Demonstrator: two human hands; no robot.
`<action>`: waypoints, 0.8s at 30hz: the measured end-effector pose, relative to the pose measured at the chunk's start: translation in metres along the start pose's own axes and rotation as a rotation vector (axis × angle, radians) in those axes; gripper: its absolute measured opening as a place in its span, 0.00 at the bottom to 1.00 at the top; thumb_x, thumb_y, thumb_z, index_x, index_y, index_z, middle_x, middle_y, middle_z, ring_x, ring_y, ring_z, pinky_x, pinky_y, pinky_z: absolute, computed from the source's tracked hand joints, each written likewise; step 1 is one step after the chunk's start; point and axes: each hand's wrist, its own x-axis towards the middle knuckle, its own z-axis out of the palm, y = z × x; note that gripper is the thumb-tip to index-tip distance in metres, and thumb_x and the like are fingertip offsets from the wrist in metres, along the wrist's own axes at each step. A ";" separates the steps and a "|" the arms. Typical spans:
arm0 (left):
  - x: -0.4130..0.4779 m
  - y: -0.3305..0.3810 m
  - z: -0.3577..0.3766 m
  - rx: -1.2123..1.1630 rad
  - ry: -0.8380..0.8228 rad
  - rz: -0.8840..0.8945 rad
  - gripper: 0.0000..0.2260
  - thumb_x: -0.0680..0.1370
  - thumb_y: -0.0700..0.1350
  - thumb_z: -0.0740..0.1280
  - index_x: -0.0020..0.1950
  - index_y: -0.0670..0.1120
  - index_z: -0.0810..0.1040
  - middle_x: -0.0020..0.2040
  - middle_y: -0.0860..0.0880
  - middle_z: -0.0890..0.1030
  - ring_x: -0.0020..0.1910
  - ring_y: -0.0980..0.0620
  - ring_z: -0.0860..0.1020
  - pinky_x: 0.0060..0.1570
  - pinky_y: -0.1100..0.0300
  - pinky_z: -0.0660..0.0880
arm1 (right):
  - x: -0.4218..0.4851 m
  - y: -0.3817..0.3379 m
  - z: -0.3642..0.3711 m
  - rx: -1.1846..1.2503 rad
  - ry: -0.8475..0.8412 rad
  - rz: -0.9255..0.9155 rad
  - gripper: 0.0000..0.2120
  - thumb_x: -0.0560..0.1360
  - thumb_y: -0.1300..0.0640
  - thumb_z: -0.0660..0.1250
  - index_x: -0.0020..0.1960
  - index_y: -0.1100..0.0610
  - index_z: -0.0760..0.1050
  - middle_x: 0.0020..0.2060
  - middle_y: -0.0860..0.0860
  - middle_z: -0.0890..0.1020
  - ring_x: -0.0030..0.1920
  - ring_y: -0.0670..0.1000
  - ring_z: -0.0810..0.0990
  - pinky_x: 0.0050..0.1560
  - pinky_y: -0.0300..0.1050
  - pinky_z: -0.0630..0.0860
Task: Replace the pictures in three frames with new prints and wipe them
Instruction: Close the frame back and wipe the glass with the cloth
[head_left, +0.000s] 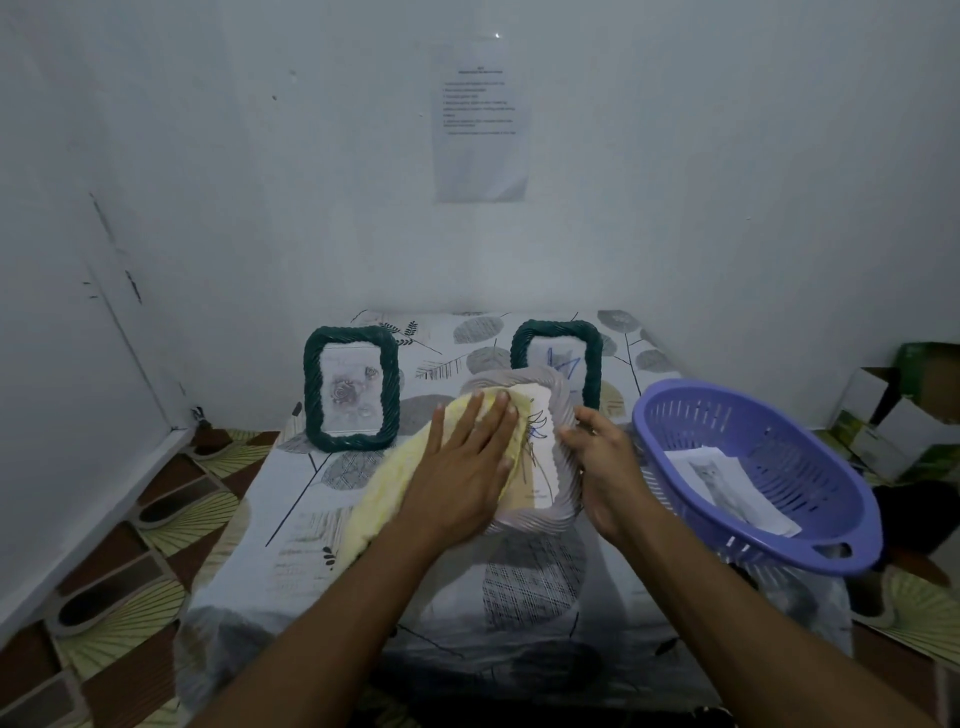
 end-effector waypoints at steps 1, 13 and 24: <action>-0.004 0.003 0.000 0.000 -0.014 0.046 0.25 0.82 0.53 0.43 0.79 0.50 0.45 0.79 0.53 0.42 0.77 0.53 0.37 0.73 0.43 0.35 | 0.003 -0.004 -0.001 0.000 0.012 -0.005 0.12 0.78 0.68 0.59 0.59 0.61 0.74 0.50 0.61 0.83 0.48 0.61 0.83 0.53 0.62 0.80; -0.013 0.015 -0.011 -0.015 -0.065 0.121 0.31 0.79 0.66 0.43 0.78 0.54 0.41 0.78 0.55 0.38 0.77 0.54 0.36 0.70 0.36 0.32 | 0.006 -0.009 0.001 0.044 0.017 0.007 0.11 0.79 0.68 0.58 0.56 0.60 0.76 0.46 0.59 0.84 0.43 0.56 0.83 0.42 0.51 0.80; -0.006 0.008 -0.018 -0.013 -0.022 0.142 0.24 0.83 0.54 0.45 0.79 0.55 0.44 0.79 0.56 0.42 0.78 0.54 0.40 0.70 0.32 0.36 | 0.001 -0.013 0.001 0.081 -0.013 0.041 0.12 0.81 0.66 0.55 0.59 0.64 0.74 0.49 0.61 0.82 0.47 0.60 0.82 0.49 0.56 0.80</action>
